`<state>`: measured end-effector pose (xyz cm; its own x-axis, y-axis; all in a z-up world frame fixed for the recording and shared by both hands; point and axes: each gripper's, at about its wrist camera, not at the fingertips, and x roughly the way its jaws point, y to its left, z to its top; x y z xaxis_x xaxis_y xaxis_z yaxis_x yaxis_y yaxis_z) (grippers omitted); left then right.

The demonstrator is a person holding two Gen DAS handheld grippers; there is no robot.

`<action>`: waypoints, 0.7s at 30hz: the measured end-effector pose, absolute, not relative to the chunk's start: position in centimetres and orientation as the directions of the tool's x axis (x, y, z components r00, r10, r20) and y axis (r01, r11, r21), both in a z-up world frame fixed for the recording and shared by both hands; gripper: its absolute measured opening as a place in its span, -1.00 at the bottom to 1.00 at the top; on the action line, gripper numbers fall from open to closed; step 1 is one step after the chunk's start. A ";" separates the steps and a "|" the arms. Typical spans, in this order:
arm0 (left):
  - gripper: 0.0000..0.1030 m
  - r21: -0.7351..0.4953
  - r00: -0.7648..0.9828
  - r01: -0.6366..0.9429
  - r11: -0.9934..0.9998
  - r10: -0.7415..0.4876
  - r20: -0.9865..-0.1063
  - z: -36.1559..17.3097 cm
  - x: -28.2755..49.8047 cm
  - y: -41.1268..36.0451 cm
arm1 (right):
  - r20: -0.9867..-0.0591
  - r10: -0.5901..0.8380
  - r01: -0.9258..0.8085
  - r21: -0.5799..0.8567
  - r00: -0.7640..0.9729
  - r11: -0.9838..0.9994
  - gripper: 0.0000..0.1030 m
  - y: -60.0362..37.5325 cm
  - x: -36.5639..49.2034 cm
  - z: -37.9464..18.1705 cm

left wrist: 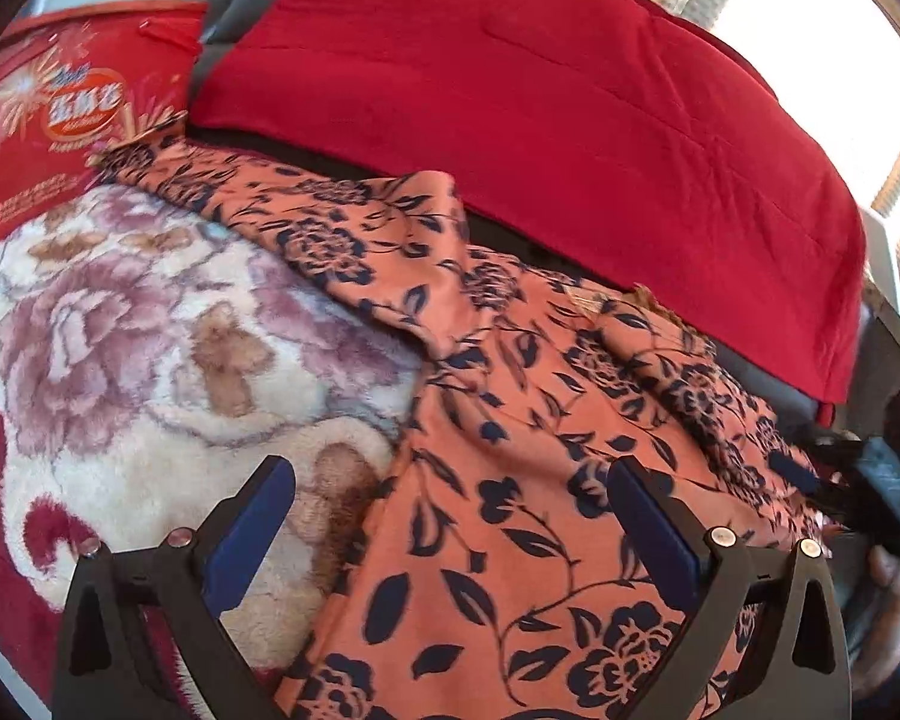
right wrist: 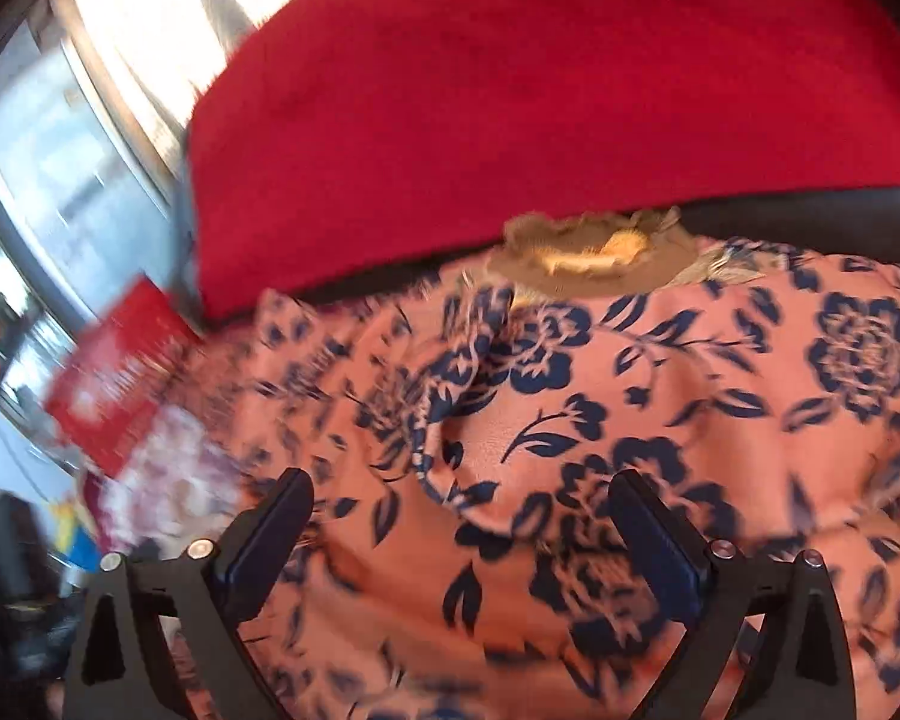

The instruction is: Fold small clothes

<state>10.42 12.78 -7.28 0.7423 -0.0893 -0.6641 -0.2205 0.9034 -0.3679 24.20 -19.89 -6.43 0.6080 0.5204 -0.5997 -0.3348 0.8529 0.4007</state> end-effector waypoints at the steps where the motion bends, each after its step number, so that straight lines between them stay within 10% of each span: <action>1: 1.00 -0.371 0.741 -0.196 0.907 -0.111 -0.662 -7.0 10.4 12.3 | -0.577 0.528 -0.336 0.412 0.624 0.847 0.95 -20.9 23.0 -5.8; 8: 1.00 -0.385 0.700 -0.116 0.916 -0.200 -0.686 -2.1 12.8 6.5 | -0.490 0.544 -0.311 0.480 0.681 0.820 0.95 -26.4 16.8 -7.0; 17: 0.99 0.128 0.539 -0.056 0.990 0.138 -0.831 -3.7 25.8 -7.2 | -0.426 0.570 -0.300 0.549 0.702 0.780 0.93 -28.4 15.6 -9.3; 20: 0.20 0.216 0.477 -0.093 0.972 0.234 -0.847 -5.8 28.7 -7.1 | -0.405 0.586 -0.306 0.571 0.702 0.761 0.93 -28.7 15.6 -9.4; 21: -0.49 0.190 0.468 -0.106 0.976 0.218 -0.856 -5.9 28.9 -6.4 | -0.402 0.589 -0.308 0.575 0.701 0.758 0.93 -28.8 15.6 -9.5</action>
<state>28.87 -6.43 -5.90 0.4680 0.2177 -0.8565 -0.1061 0.9760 0.1901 15.56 -28.78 -9.47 0.7008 0.5893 -0.4020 -0.3078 0.7582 0.5748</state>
